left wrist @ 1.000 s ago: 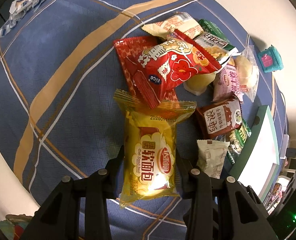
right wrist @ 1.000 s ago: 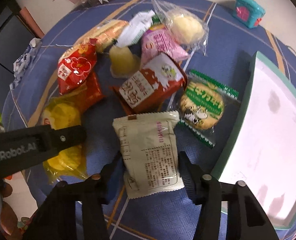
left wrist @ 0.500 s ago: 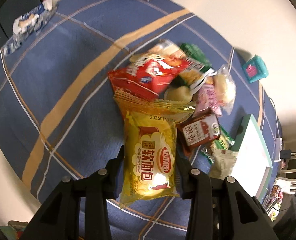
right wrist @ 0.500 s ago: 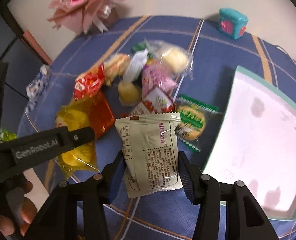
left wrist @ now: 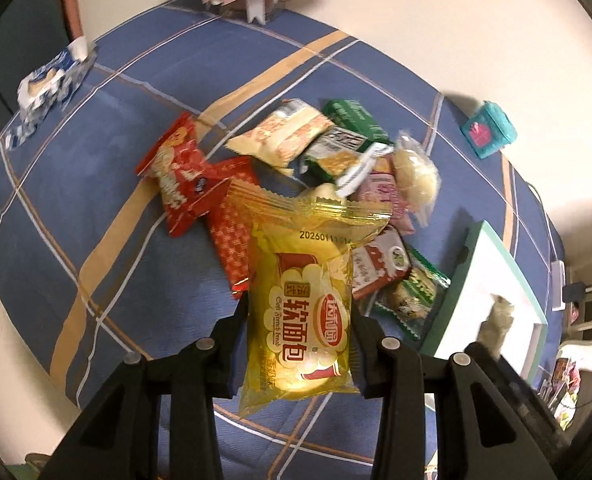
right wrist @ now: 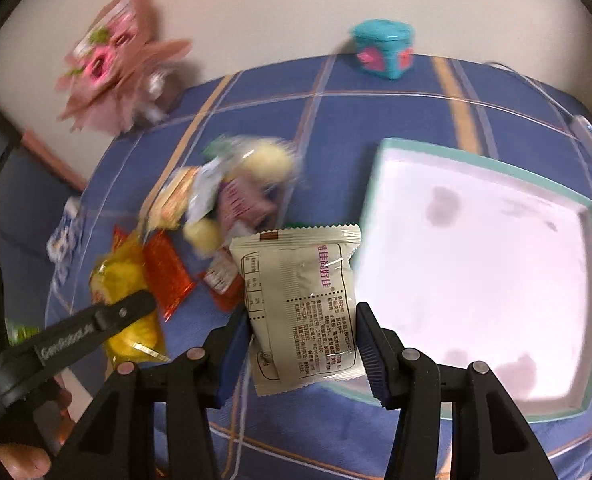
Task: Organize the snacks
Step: 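Lift the cream packet with the right tool while the left lifts the yellow bag, then lower both packets into the white tray and open both tools, then move both tools back over the remaining snack pile, then grasp the green cookie packet with the right tool while the left grasps the red pastry packet, then carry both packets into the white tray and open both tools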
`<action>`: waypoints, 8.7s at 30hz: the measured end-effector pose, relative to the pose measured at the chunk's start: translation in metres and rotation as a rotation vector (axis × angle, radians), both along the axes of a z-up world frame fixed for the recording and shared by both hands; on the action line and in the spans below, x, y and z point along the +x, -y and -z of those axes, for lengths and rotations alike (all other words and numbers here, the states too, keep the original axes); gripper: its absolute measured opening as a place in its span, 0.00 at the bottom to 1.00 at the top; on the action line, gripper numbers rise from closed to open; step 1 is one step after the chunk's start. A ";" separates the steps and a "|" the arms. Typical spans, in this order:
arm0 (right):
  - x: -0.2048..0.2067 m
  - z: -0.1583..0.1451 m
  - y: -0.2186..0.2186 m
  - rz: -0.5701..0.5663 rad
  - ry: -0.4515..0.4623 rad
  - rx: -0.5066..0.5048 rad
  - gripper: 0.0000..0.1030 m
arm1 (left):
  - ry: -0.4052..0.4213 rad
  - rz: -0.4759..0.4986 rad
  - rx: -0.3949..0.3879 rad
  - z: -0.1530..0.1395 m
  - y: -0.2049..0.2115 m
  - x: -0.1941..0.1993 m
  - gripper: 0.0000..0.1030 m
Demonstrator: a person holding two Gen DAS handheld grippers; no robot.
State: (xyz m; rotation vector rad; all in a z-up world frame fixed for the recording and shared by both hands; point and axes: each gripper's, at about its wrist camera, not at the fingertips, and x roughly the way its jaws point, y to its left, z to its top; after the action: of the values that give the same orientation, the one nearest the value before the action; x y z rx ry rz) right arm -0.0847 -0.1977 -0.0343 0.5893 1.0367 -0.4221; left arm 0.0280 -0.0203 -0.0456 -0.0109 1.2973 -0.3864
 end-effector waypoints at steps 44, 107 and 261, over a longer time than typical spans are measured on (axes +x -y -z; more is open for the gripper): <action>-0.130 -0.002 0.165 0.573 -0.105 -0.184 0.76 | 0.140 0.578 -0.022 0.005 0.235 -0.084 0.73; 0.052 0.043 -0.018 0.113 -0.181 -0.053 1.00 | 0.070 -0.013 0.176 0.003 -0.042 0.088 0.96; -0.069 -0.005 0.102 0.443 -0.165 -0.111 0.51 | 0.148 0.422 0.047 -0.022 0.146 -0.032 0.46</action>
State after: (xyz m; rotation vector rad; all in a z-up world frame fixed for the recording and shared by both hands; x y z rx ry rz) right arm -0.1541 -0.2996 -0.0295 0.6938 1.0300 -0.9245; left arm -0.0043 -0.1662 -0.0233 0.3299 1.1580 -0.7026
